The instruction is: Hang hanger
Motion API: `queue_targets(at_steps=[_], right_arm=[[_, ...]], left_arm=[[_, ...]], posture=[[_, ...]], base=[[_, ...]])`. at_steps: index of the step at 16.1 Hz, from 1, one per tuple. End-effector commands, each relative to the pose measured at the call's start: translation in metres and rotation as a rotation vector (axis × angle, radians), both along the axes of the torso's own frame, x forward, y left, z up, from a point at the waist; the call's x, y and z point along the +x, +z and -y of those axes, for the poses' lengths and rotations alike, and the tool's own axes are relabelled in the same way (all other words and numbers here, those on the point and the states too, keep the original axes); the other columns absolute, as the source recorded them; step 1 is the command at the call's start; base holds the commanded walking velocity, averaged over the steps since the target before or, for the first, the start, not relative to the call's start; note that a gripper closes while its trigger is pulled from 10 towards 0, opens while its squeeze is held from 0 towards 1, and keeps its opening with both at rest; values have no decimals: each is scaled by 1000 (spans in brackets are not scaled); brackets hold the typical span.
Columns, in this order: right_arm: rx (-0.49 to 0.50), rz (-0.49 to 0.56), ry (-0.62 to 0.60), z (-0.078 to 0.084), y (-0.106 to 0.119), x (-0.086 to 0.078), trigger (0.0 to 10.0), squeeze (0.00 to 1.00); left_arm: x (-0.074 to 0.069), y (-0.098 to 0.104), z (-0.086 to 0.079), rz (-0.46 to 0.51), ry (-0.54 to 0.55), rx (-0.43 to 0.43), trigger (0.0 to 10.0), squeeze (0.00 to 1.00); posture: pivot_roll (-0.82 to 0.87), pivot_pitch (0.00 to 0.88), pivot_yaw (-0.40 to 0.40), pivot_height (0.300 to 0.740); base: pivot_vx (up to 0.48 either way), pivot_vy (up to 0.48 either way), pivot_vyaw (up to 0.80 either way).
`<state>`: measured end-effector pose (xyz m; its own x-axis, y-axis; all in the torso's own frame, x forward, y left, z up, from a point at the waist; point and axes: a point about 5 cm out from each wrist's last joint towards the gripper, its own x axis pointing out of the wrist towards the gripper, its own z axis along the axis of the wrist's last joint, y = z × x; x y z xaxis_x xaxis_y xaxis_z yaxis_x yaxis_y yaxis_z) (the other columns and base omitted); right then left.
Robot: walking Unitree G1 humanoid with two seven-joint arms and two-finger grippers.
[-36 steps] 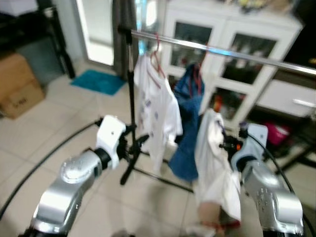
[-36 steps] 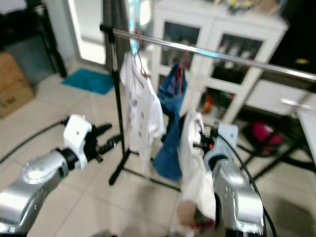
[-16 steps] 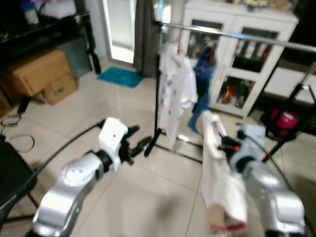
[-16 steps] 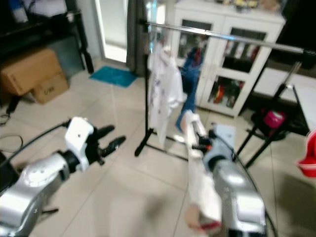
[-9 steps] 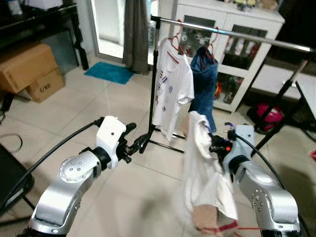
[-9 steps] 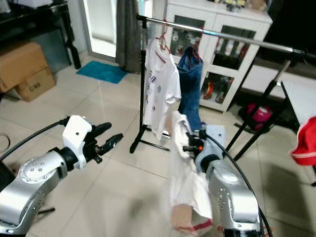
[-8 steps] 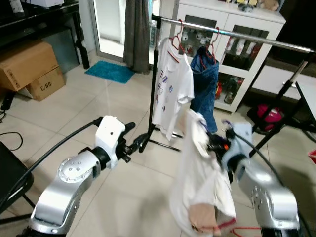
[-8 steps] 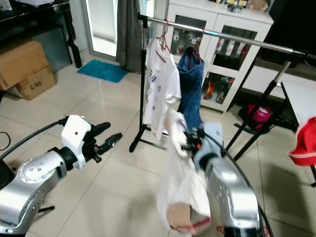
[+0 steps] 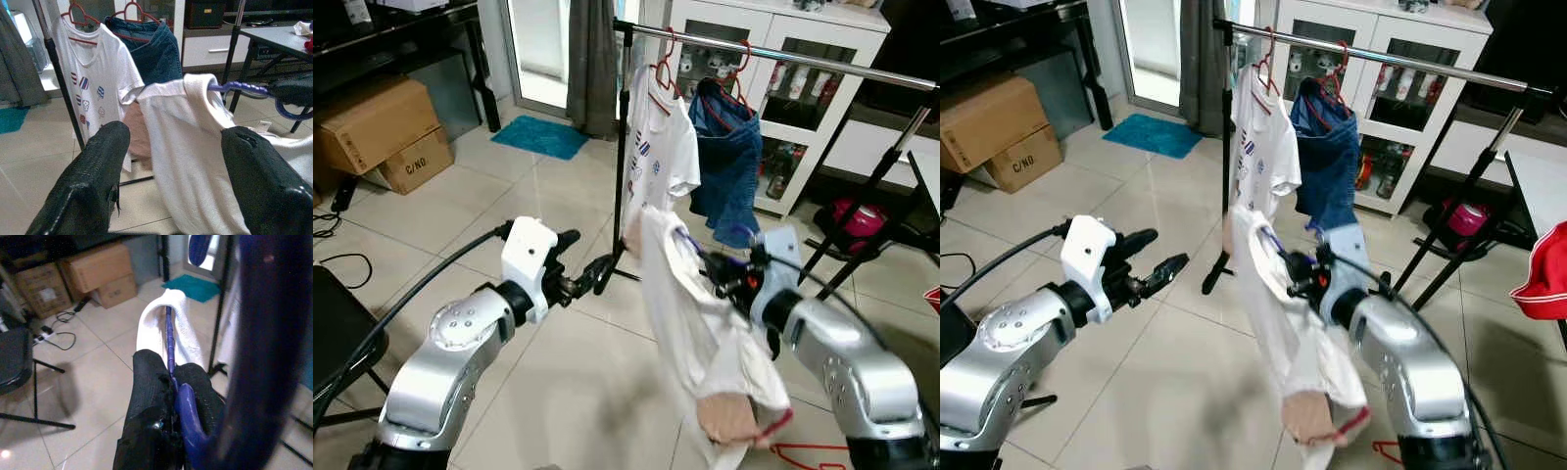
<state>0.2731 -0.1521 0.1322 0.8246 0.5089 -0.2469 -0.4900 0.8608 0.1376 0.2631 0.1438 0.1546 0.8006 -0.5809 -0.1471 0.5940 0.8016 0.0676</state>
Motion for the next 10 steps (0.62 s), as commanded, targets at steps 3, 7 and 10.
queue_targets(at_steps=[3,7,10], right_arm=[[-8,79,181,-15,21,1,0,0],[-14,139,284,-28,36,0,0,0],[-3,168,334,-35,45,1,0,0]], left_arm=[[12,7,8,33,-19,6,10000,1000],[21,10,19,39,-63,-3,10000,804],[26,7,26,6,-93,4,10000,0]], posture=[[-58,0,-49,740],[-69,0,-42,740],[-68,0,-41,740]], base=[[0,0,0],[0,0,0],[0,0,0]])
